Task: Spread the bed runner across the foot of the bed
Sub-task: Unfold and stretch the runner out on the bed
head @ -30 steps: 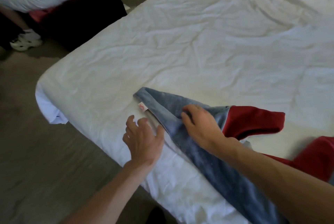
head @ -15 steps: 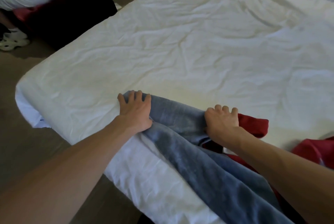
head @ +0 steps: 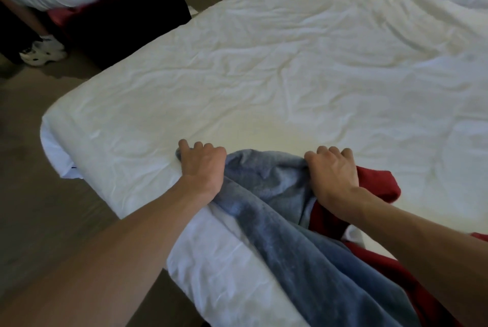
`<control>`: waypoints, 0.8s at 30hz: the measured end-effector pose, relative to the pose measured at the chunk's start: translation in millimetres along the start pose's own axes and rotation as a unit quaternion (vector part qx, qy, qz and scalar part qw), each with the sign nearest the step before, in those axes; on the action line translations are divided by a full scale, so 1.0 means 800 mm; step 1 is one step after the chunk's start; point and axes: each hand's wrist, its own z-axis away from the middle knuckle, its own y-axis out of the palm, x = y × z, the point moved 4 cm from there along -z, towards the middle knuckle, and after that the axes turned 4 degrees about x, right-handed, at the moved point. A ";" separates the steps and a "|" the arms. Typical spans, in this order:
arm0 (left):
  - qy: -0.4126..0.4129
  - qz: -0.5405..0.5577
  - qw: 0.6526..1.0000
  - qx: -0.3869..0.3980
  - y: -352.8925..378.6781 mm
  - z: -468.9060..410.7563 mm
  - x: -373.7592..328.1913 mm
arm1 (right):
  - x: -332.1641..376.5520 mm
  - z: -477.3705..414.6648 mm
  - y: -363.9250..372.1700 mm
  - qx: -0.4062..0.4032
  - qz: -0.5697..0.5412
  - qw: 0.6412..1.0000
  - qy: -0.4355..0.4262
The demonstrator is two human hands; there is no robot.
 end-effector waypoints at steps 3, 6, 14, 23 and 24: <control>-0.014 0.017 1.000 -0.022 -0.001 -0.002 0.016 | 0.002 -0.017 -0.013 -0.037 0.008 0.999 -0.002; -0.042 0.055 0.997 -0.047 -0.001 -0.003 0.041 | 0.008 -0.034 -0.024 -0.058 0.023 0.998 -0.004; -0.056 0.071 0.992 -0.093 -0.005 0.002 0.110 | 0.068 -0.079 -0.058 -0.076 0.071 0.993 -0.049; -0.072 0.143 0.981 -0.106 0.006 -0.020 0.214 | 0.168 -0.136 -0.091 -0.090 0.096 0.990 -0.054; -0.072 0.146 0.981 -0.106 0.008 -0.024 0.226 | 0.178 -0.143 -0.096 -0.093 0.095 0.990 -0.054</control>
